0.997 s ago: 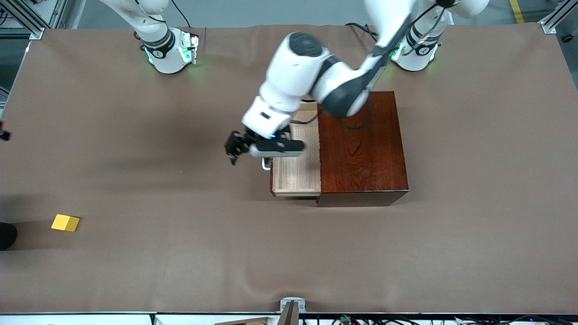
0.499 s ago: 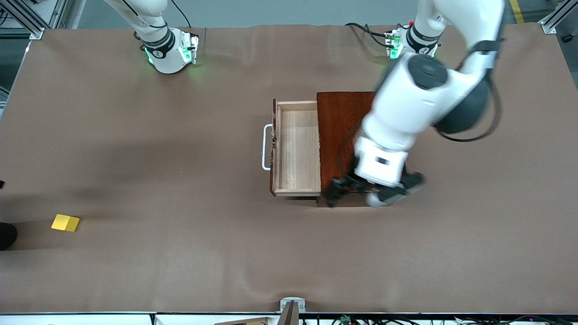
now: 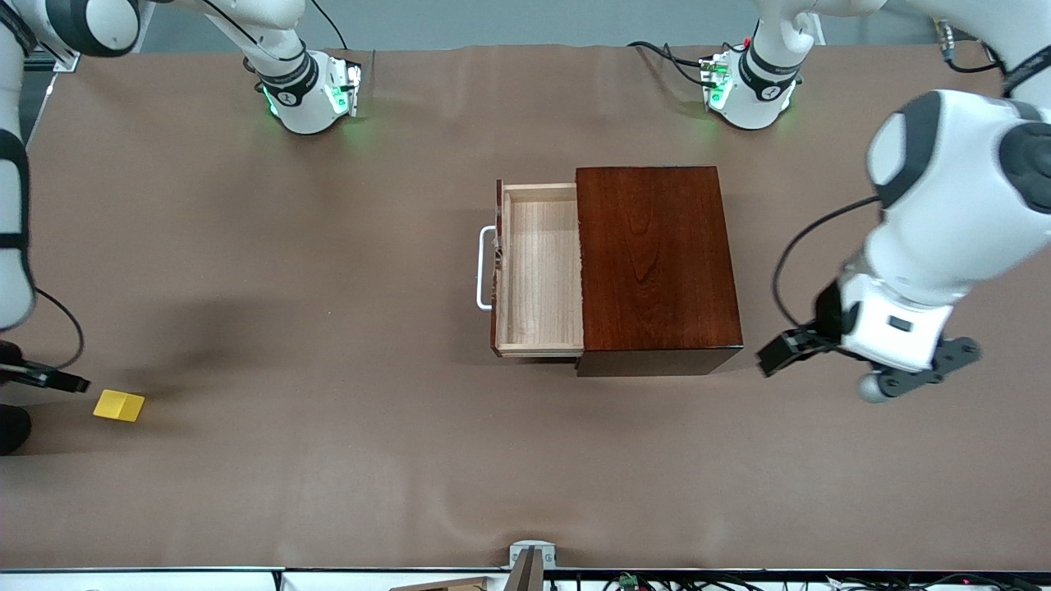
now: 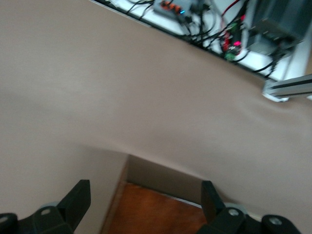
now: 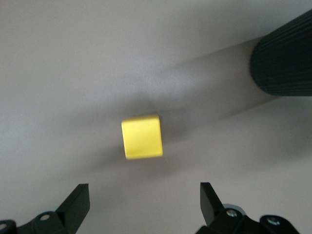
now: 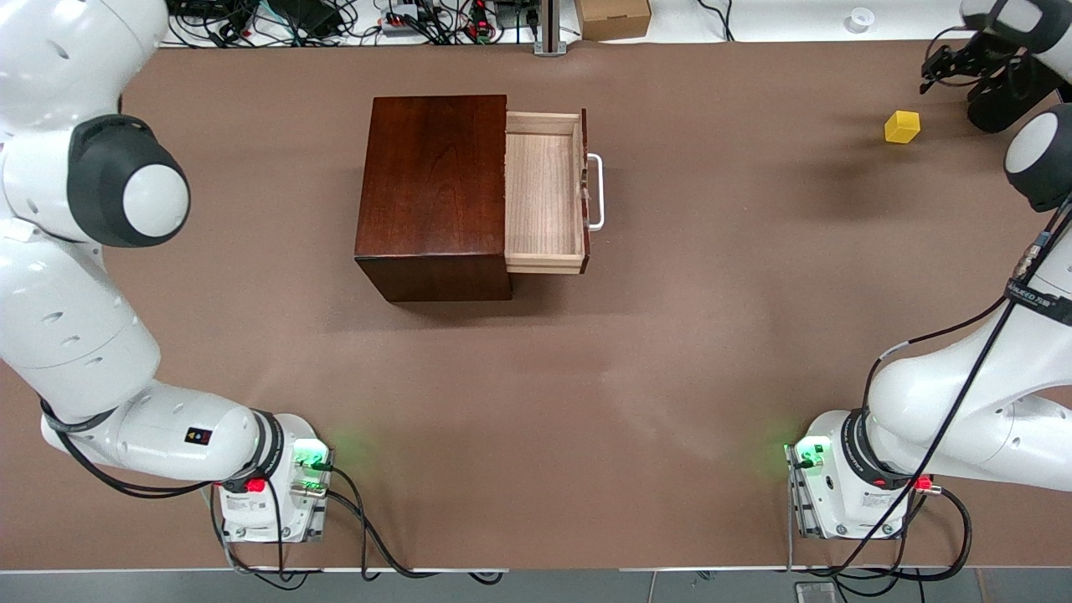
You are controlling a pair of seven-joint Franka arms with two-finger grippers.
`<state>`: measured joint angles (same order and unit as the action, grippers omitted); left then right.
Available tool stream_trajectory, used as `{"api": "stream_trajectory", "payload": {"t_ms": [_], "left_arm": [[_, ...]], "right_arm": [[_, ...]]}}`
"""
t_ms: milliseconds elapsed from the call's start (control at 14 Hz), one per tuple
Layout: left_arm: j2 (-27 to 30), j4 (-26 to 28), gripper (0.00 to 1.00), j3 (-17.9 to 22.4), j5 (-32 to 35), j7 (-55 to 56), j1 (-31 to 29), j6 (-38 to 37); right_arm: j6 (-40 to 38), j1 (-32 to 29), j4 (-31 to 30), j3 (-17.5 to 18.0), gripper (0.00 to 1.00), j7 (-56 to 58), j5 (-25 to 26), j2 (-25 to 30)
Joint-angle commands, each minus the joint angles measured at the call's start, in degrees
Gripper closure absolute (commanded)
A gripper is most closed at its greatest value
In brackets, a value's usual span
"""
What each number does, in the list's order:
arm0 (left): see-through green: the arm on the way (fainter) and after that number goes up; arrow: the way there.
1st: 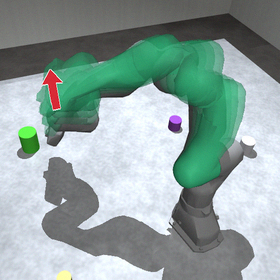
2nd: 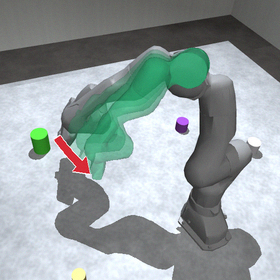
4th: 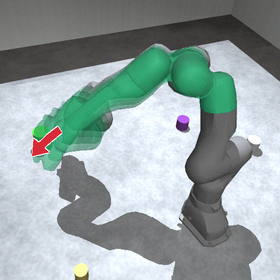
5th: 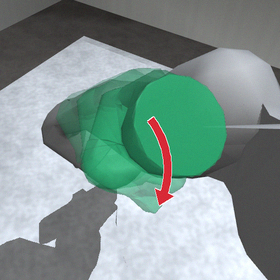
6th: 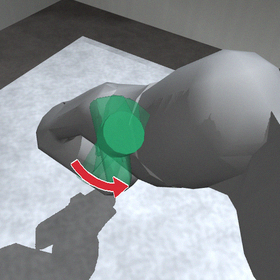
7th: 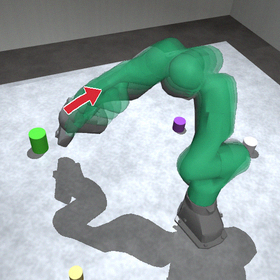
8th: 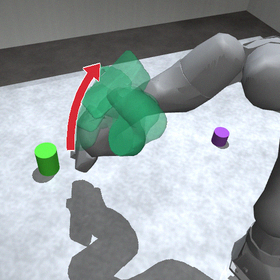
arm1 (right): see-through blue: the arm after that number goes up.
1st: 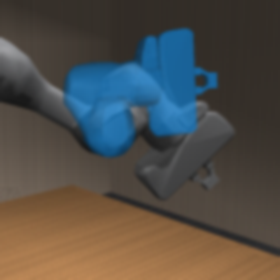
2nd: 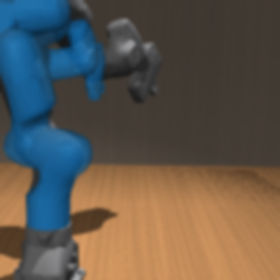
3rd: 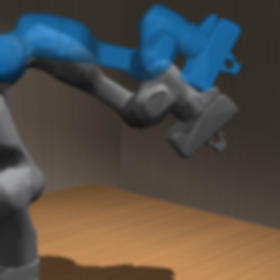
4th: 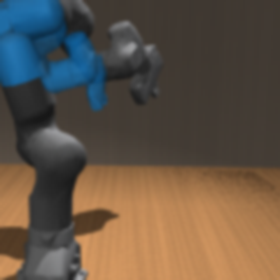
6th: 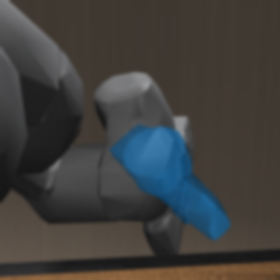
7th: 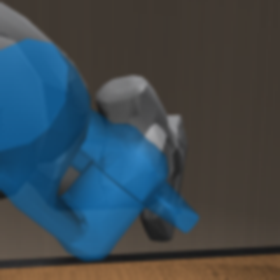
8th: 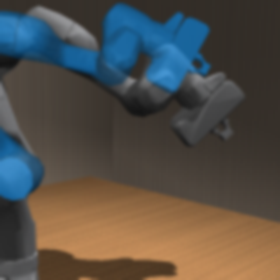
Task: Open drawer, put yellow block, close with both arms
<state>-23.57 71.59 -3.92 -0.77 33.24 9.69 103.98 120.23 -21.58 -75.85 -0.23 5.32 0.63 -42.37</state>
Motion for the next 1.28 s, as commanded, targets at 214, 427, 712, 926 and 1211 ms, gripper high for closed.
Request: {"api": "stream_trajectory", "payload": {"t_ms": [214,427,712,926,1211], "left_arm": [[5.5,7.5,0.0,-0.7,-0.3,-12.1,-6.0,-3.5],[9.9,14.2,0.0,-0.7,-0.3,-19.8,-8.5,-4.7],[15.6,22.9,0.0,-0.6,0.0,-24.9,-9.8,-5.9],[20.8,28.9,0.0,-0.9,1.0,-24.9,-9.7,-5.8],[25.4,31.6,0.0,-2.7,1.0,-24.9,-9.5,-5.8]], "right_arm": [[11.0,0.5,2.1,0.1,0.0,-2.2,-0.4,-9.4],[14.3,0.5,2.1,0.1,0.0,-2.2,-0.4,-11.5],[12.6,0.2,2.1,0.1,0.86,-0.7,0.3,-9.8],[4.6,0.9,2.6,0.1,0.96,-0.6,0.5,-6.1],[-12.2,1.4,2.0,0.5,0.96,3.2,0.3,6.0]]}}
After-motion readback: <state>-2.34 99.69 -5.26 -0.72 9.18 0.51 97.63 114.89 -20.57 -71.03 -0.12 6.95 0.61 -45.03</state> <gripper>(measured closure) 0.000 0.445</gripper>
